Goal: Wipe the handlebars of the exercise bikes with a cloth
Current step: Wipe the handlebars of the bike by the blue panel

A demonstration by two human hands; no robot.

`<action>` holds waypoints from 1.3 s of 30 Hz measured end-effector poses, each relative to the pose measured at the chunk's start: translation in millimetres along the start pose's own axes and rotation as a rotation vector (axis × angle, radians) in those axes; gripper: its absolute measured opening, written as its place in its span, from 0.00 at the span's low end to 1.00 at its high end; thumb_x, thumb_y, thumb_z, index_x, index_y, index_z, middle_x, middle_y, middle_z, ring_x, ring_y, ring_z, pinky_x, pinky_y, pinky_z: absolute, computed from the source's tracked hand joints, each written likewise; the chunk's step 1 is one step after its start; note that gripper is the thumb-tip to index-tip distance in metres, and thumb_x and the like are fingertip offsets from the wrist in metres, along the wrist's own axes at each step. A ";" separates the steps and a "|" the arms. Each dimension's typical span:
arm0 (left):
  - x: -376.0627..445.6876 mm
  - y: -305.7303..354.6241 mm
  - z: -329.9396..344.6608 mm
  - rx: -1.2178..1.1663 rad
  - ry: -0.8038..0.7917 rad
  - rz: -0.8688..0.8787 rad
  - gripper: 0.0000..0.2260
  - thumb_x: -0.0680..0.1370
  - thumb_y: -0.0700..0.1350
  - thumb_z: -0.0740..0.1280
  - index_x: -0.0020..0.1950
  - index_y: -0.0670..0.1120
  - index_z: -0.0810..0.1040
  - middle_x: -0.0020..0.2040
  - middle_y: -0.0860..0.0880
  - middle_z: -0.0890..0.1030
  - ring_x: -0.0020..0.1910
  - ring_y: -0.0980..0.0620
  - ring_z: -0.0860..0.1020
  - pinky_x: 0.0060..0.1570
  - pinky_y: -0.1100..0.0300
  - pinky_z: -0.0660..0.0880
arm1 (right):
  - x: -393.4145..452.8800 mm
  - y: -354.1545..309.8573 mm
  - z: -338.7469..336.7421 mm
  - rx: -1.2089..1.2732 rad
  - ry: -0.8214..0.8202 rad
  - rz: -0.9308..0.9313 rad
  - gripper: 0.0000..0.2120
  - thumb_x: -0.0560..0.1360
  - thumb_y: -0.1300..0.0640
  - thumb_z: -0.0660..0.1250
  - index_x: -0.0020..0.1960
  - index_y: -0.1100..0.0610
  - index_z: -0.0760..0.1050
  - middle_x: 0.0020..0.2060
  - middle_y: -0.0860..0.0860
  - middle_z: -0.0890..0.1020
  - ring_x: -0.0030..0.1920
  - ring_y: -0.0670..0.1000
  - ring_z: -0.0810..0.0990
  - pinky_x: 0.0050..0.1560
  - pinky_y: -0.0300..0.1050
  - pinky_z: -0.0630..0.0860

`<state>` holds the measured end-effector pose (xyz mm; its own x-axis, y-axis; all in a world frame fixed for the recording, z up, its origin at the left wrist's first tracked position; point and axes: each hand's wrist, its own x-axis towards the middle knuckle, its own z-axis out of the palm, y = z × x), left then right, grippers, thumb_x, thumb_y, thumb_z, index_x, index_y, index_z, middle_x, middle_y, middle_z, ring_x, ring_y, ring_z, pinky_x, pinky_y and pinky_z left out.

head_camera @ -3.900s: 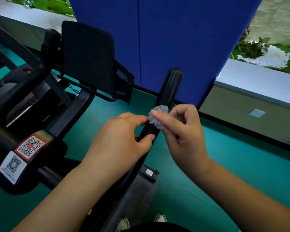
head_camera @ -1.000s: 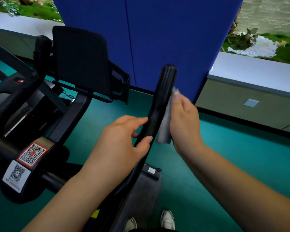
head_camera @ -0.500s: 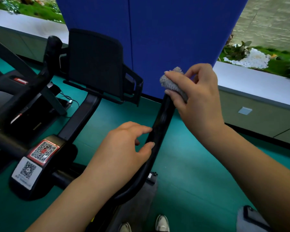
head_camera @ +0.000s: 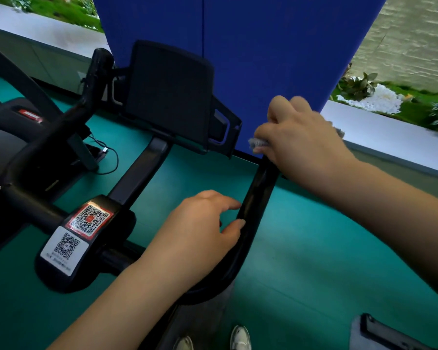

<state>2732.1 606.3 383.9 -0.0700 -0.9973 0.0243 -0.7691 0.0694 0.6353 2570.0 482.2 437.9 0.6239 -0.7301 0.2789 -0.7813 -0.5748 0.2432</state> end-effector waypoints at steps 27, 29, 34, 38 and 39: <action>0.7 -0.8 5.0 -0.004 0.004 0.008 0.15 0.75 0.52 0.66 0.61 0.54 0.78 0.54 0.57 0.78 0.42 0.58 0.77 0.47 0.62 0.74 | 3.9 -14.3 10.5 -0.112 -0.277 -0.344 0.17 0.81 0.44 0.53 0.56 0.53 0.75 0.52 0.52 0.78 0.56 0.54 0.78 0.74 0.51 0.49; -0.7 -0.9 3.7 -0.002 -0.009 0.006 0.15 0.75 0.53 0.66 0.62 0.55 0.77 0.54 0.57 0.78 0.42 0.58 0.77 0.47 0.61 0.74 | 12.2 -9.7 12.0 -0.114 -0.257 -0.338 0.18 0.81 0.44 0.54 0.56 0.54 0.76 0.51 0.53 0.79 0.54 0.56 0.78 0.73 0.52 0.55; -5.6 -0.1 4.4 -0.007 -0.007 0.001 0.16 0.76 0.53 0.66 0.63 0.55 0.76 0.54 0.58 0.78 0.45 0.57 0.77 0.51 0.57 0.75 | 1.0 -20.8 14.5 -0.122 -0.193 -0.387 0.19 0.82 0.45 0.51 0.55 0.55 0.75 0.48 0.54 0.78 0.44 0.58 0.78 0.52 0.51 0.72; -8.8 -1.6 3.6 -0.003 -0.008 0.005 0.17 0.76 0.53 0.65 0.65 0.56 0.75 0.54 0.58 0.78 0.44 0.59 0.76 0.51 0.59 0.75 | 6.5 -16.5 8.1 -0.076 -0.222 -0.419 0.18 0.81 0.45 0.51 0.54 0.55 0.75 0.49 0.53 0.79 0.45 0.58 0.79 0.50 0.52 0.74; -9.2 -2.4 2.9 0.001 -0.007 0.006 0.17 0.76 0.53 0.65 0.65 0.56 0.75 0.55 0.59 0.78 0.45 0.60 0.75 0.50 0.62 0.74 | 11.5 -13.7 7.9 -0.079 -0.227 -0.401 0.18 0.81 0.44 0.51 0.53 0.55 0.75 0.49 0.54 0.79 0.45 0.59 0.79 0.49 0.52 0.74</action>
<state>2732.7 615.3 379.9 -0.0787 -0.9966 0.0224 -0.7693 0.0750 0.6345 2587.8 478.8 430.4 0.8499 -0.5234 -0.0601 -0.4699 -0.8047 0.3629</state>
